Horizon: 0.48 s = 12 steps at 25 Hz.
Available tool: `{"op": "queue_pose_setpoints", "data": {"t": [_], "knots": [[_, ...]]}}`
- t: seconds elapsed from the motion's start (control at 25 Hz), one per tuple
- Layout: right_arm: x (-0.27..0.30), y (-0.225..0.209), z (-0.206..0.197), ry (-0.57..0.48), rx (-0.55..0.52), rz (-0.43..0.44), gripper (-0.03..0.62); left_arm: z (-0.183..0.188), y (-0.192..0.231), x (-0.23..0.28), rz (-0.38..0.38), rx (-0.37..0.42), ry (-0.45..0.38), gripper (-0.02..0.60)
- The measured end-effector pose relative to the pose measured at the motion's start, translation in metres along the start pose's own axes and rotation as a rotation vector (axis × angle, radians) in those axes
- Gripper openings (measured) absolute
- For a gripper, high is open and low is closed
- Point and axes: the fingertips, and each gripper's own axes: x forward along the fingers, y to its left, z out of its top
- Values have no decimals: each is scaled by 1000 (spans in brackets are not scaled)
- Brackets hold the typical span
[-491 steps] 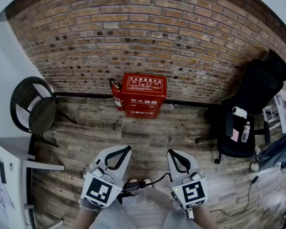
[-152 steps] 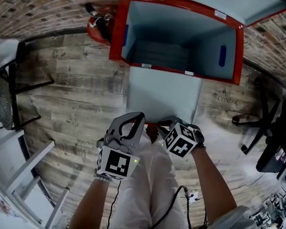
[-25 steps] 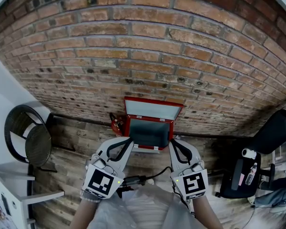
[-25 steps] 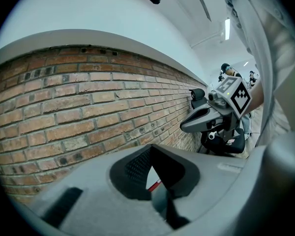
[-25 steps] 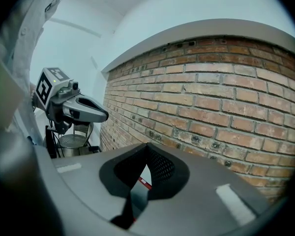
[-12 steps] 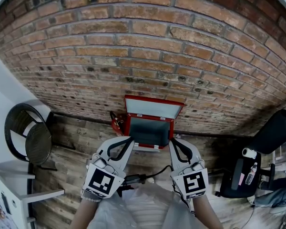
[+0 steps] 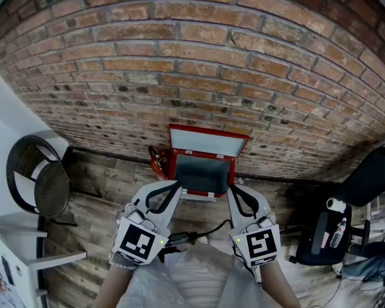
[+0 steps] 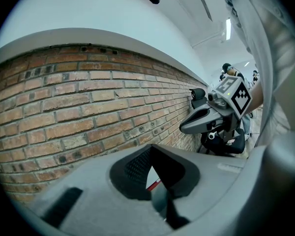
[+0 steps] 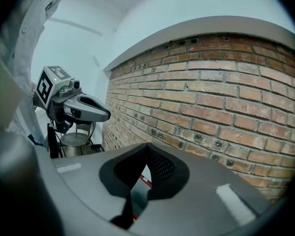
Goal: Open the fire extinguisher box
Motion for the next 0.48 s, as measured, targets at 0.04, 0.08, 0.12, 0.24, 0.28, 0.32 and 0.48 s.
{"op": "queue_pose_setpoints", "data": {"t": [0.04, 0.08, 0.12, 0.24, 0.28, 0.32, 0.48], "knots": [[0, 0, 0, 1, 2, 1, 5, 0, 0, 0, 1, 0, -1, 0], [0, 1, 0, 0, 4, 2, 5, 1, 1, 0, 3, -1, -3, 0], [0, 1, -1, 0, 4, 4, 5, 1, 2, -1, 5, -3, -4, 0], [1, 4, -2, 6, 1, 11, 5, 0, 3, -2, 9, -2, -1, 0], [2, 4, -3, 9, 0, 14, 5, -1, 4, -2, 10, -1, 1, 0], [2, 5, -3, 11, -1, 17, 5, -1, 4, -2, 10, -1, 2, -1], [4, 5, -3, 12, -3, 24, 5, 0, 1, -1, 5, 2, 6, 0]]}}
